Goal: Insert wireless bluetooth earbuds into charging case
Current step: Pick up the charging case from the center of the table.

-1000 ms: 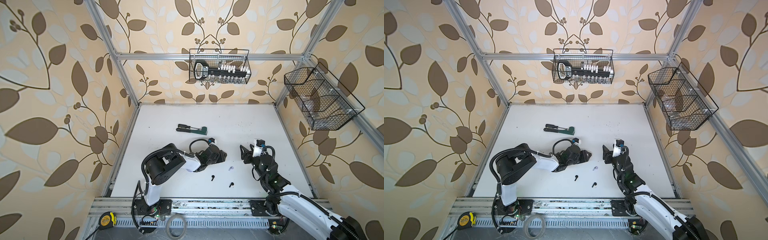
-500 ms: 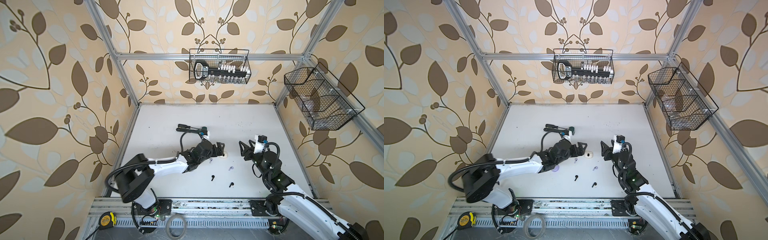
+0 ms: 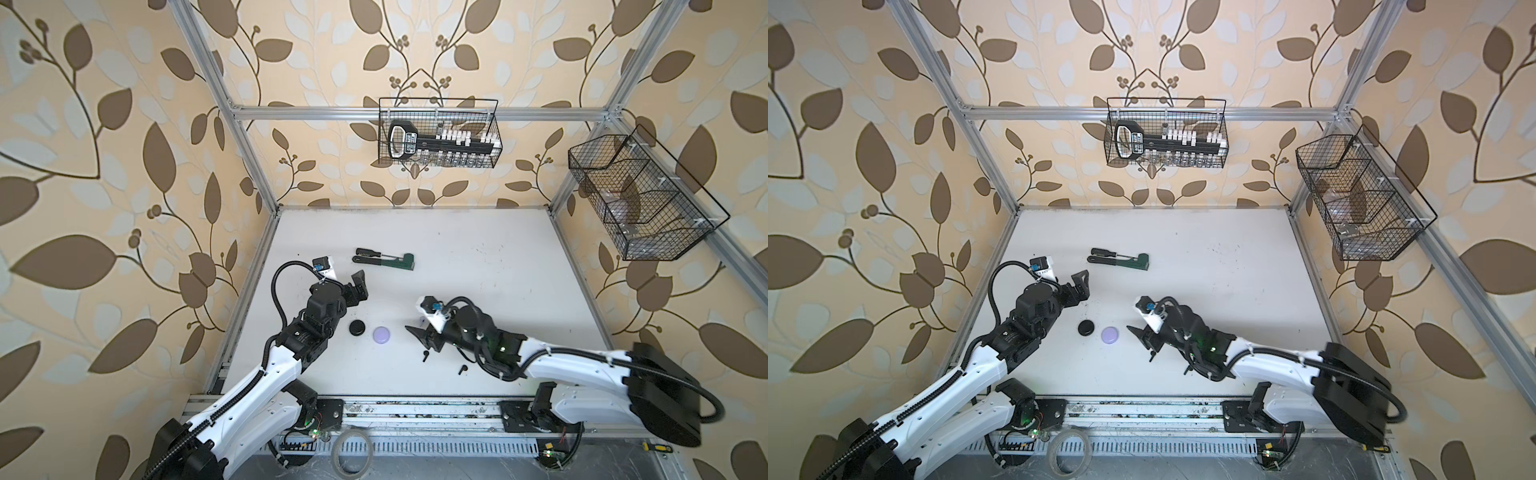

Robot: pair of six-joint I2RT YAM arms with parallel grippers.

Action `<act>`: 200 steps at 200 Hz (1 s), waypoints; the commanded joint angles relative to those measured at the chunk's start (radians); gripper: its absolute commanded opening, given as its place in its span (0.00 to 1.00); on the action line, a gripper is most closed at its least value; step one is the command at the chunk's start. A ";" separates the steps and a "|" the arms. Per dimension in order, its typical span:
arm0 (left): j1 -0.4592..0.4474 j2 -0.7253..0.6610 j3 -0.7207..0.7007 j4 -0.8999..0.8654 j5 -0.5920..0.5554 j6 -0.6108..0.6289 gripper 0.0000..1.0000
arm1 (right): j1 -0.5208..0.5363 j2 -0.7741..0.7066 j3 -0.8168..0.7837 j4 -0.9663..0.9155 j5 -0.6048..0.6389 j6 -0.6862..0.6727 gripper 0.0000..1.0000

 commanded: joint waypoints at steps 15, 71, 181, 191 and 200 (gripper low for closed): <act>0.068 -0.021 -0.004 0.010 0.042 0.006 0.99 | 0.031 0.265 0.218 -0.112 -0.057 -0.091 0.71; 0.287 0.051 -0.012 0.029 0.251 -0.107 0.99 | 0.033 0.461 0.364 -0.239 -0.157 -0.130 0.75; 0.333 0.015 -0.035 0.042 0.302 -0.112 0.99 | 0.023 0.617 0.476 -0.337 -0.159 -0.160 0.71; 0.333 0.015 -0.035 0.043 0.302 -0.113 0.99 | 0.023 0.612 0.469 -0.337 -0.162 -0.159 0.71; 0.333 0.015 -0.035 0.045 0.302 -0.113 0.99 | 0.024 0.608 0.460 -0.332 -0.167 -0.161 0.70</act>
